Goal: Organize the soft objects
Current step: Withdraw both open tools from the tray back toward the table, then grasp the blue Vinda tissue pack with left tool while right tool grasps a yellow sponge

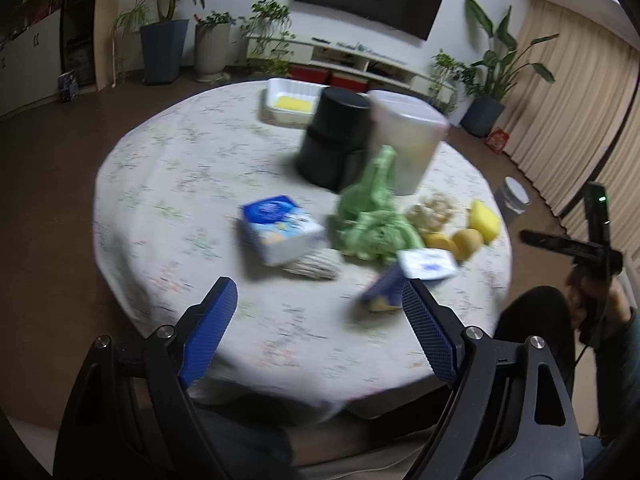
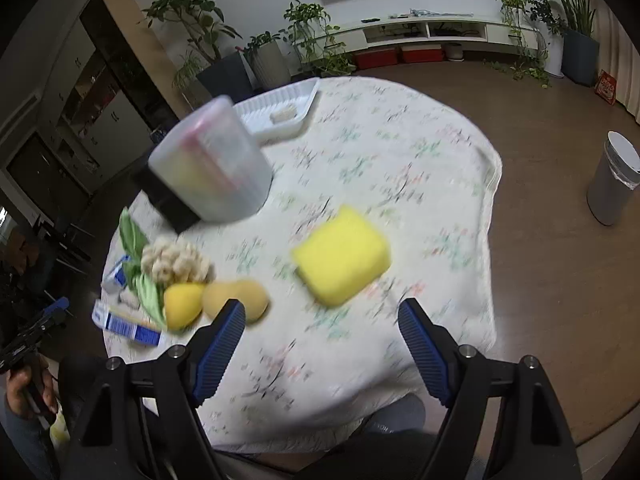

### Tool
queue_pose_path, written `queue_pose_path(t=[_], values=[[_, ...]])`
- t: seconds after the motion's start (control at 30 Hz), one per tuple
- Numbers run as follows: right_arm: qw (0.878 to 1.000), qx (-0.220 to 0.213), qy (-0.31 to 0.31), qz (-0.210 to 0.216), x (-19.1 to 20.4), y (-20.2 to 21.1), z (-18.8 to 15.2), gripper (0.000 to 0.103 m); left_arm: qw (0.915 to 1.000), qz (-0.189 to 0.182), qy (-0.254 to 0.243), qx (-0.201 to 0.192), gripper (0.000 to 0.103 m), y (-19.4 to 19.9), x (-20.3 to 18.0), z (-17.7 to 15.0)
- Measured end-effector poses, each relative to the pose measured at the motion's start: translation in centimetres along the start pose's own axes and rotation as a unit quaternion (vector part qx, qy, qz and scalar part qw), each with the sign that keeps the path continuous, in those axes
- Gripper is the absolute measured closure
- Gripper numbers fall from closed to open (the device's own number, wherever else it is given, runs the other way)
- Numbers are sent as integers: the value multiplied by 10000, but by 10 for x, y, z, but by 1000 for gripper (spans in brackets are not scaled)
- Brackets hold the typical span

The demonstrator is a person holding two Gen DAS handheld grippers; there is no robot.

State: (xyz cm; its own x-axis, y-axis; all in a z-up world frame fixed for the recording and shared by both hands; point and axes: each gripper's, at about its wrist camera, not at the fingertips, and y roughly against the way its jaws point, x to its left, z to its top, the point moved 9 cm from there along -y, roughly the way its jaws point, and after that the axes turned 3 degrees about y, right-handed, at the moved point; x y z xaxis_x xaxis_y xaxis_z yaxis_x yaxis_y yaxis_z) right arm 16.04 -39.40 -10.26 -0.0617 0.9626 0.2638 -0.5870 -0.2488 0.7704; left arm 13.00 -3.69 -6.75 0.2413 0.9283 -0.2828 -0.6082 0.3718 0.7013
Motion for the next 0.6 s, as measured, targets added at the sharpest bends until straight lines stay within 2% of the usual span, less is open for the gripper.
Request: queue_pose_path(t=[0.13, 0.33, 0.6], values=[[9998, -48, 25, -169, 12, -2, -14, 22, 9996, 51, -17, -262, 18, -2, -31, -8], [9994, -196, -14, -293, 22, -2, -16, 21, 9957, 588, -450, -560, 18, -13, -64, -15], [9976, -154, -290, -602, 7, -21, -1, 19, 9890, 1219, -572, -609, 18, -40, -69, -17]])
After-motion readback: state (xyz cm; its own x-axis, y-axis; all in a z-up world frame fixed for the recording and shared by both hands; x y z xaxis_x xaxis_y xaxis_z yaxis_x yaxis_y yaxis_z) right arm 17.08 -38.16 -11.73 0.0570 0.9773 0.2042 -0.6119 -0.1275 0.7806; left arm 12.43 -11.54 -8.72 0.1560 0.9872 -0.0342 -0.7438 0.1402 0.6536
